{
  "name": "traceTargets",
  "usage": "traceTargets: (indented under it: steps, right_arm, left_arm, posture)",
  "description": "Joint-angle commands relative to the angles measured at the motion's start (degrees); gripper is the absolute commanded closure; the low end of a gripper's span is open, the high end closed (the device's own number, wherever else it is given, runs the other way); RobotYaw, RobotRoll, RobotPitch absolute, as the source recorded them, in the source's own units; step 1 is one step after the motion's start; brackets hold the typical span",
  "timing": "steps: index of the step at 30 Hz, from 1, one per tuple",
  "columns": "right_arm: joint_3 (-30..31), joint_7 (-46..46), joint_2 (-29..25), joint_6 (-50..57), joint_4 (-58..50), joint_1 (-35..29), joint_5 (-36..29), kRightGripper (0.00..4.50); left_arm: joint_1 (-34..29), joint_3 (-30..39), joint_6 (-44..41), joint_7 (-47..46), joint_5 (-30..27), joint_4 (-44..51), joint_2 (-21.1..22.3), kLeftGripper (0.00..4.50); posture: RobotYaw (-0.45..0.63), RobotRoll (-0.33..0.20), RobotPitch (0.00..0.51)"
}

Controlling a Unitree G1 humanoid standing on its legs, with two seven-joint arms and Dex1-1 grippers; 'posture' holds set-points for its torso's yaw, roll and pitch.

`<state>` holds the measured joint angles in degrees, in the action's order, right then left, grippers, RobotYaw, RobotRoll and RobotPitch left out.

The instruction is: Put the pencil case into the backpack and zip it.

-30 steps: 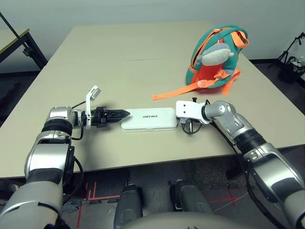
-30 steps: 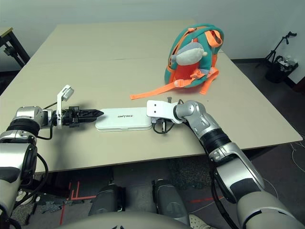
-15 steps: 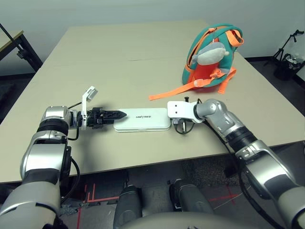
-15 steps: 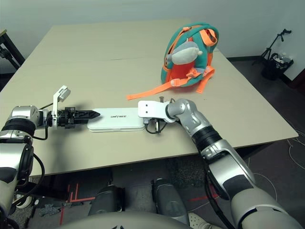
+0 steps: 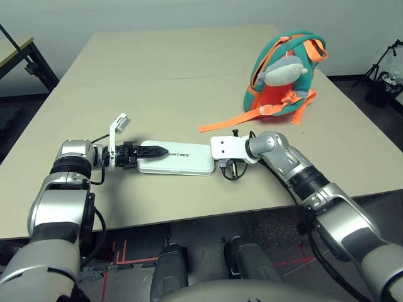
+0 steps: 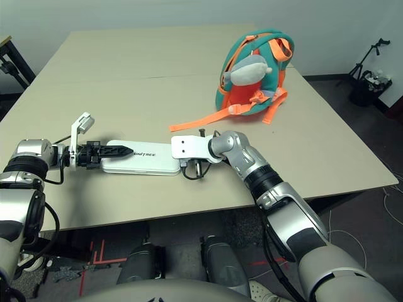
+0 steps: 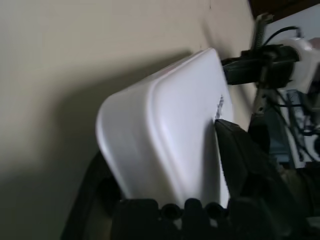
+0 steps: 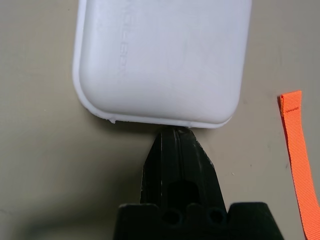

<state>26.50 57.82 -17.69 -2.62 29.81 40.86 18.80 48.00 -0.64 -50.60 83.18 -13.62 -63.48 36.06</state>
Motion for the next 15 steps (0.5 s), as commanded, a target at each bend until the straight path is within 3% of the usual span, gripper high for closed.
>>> traceTargets:
  steps: [1, 5, 15]
  right_arm:
    - [-1.6, 0.1, -2.2, 0.9, -0.6, -1.9, -1.7, 4.50]
    - [-3.7, 0.1, -5.0, 2.8, -2.8, -4.2, -4.1, 4.50]
    - [-13.2, -2.4, -9.9, 11.6, -8.2, -10.5, -12.1, 4.50]
  left_arm:
    - [-0.2, 0.0, 0.2, -0.6, 0.6, 0.1, -0.3, 2.36]
    - [0.1, 0.8, -0.2, -0.3, -0.1, 0.3, -0.3, 2.89]
    - [1.4, 5.4, -1.9, -1.1, -3.9, 2.2, -0.3, 3.05]
  posture:
    - [-0.16, 0.000, 0.020]
    - [-0.16, 0.000, 0.017]
    - [-0.16, 0.000, 0.014]
